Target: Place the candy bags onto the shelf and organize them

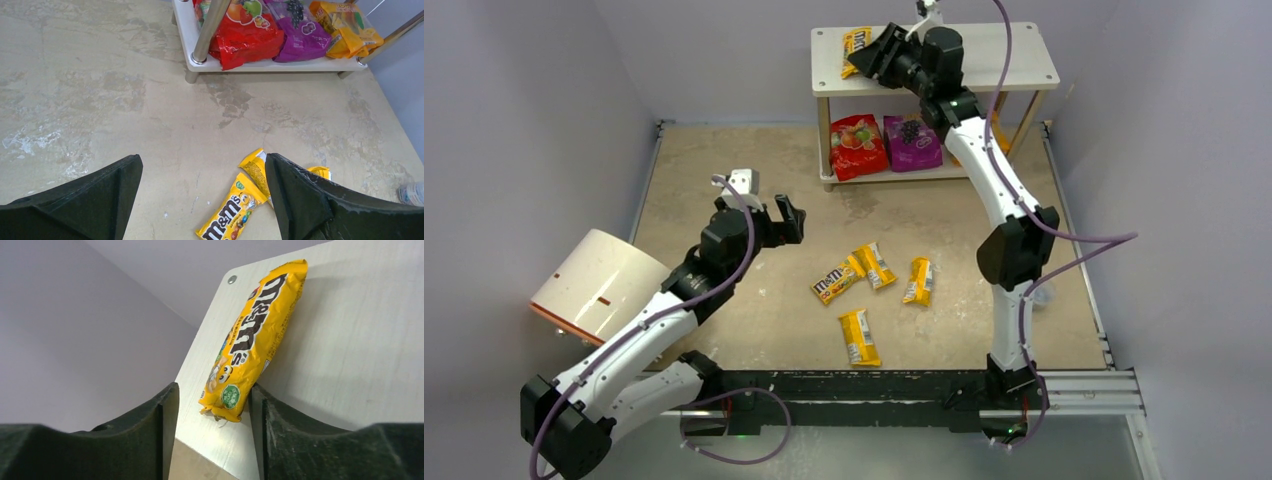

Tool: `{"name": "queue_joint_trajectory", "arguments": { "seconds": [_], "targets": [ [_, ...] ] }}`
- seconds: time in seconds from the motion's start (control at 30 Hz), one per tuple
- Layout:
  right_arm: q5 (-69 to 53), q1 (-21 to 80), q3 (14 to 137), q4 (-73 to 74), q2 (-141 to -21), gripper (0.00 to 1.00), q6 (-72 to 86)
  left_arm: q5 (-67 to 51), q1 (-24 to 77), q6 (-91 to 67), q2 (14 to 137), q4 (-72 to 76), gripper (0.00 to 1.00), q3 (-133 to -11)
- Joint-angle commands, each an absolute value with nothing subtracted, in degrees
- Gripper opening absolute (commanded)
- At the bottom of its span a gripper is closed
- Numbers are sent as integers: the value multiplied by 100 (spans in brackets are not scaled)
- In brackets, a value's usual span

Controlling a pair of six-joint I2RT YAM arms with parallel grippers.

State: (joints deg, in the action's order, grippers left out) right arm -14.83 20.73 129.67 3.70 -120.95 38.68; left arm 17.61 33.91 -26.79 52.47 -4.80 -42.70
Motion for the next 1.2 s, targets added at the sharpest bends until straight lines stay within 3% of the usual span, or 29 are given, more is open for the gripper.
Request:
{"name": "queue_joint_trajectory", "arguments": {
  "seconds": [0.0,0.23,0.37,0.77,0.9,1.17],
  "targets": [
    [-841,2074,12972,922,-11717,58,3607,1731,3407,-2594,5224,-108,99,-4194],
    [-22,2074,12473,1145,-11080,75,3203,1429,3407,-2576,5480,238,100,-4114],
    [336,2074,12329,1210,-10726,98,2810,1145,3409,-2555,5743,480,100,-4104],
    [1036,2074,11268,1195,-9028,99,1748,449,3435,-2355,6940,2313,100,-3638],
    [1137,2074,10131,974,-8057,99,1670,184,3505,-2385,7652,3284,100,-3508],
    [492,2074,7744,1096,-6096,99,2057,128,3716,-2363,8404,3476,100,-3914]
  ]
}}
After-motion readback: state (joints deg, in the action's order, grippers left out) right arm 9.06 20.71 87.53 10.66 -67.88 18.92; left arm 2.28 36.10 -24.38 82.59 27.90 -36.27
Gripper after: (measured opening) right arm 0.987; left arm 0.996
